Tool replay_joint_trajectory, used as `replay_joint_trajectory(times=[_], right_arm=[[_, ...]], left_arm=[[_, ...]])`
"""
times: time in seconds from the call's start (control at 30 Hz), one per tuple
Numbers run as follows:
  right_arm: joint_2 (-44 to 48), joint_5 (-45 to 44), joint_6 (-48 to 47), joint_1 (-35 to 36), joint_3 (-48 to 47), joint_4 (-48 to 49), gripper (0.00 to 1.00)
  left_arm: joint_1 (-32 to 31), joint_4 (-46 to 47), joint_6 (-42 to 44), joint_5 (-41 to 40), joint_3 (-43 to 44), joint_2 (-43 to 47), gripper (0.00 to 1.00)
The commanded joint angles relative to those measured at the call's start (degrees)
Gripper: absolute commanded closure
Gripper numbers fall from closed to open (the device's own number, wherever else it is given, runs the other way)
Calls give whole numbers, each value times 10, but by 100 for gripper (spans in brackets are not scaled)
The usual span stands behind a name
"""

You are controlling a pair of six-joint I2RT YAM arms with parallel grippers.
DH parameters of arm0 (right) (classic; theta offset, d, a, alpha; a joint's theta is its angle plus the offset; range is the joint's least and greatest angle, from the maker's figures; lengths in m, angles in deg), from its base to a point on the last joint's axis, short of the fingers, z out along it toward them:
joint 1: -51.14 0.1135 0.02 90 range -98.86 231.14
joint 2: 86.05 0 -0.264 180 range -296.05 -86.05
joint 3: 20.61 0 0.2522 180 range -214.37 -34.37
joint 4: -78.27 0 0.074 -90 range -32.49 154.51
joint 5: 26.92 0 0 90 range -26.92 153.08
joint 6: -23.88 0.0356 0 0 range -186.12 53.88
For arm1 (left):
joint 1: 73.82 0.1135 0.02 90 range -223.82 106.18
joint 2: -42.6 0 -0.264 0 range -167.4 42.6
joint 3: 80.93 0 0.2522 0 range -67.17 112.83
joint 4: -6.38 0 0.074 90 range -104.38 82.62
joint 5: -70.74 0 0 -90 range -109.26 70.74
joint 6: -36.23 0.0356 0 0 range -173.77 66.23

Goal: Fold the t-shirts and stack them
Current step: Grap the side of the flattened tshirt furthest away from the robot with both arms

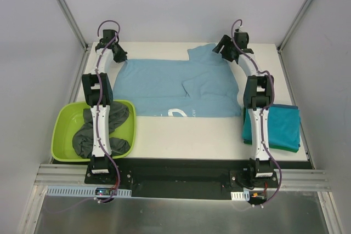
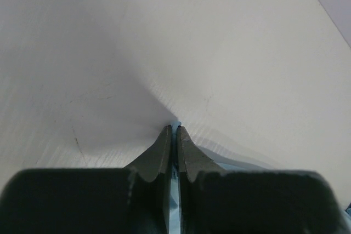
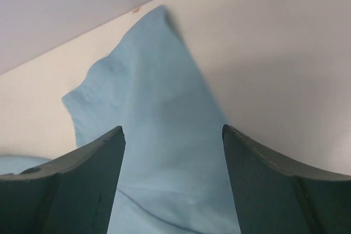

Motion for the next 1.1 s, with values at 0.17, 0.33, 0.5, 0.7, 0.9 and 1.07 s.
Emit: replay_joint_trajectory(times=[0.17,0.33,0.5,0.7,0.9,1.07], right_arm=[[-15,-37,49,-21,-38,27,25],[-39,1,84,-20,-56,41,25],[-48,25,88,-11,-62,49,27],[-51,38,84,4,-66,50,32],[-49,33,77,5,-69,50,55],[-47,24,74,3,-66,51,73]], left_arm=[[-1,-15,10,3,-9,3,100],[-1,-14,10,6,-9,3,100],[-1,-12,8,6,-9,3,100],[-1,-10,11,11,-10,3,100],[-1,-6,8,13,-11,3,100],[0,4,4,16,-12,2,100]])
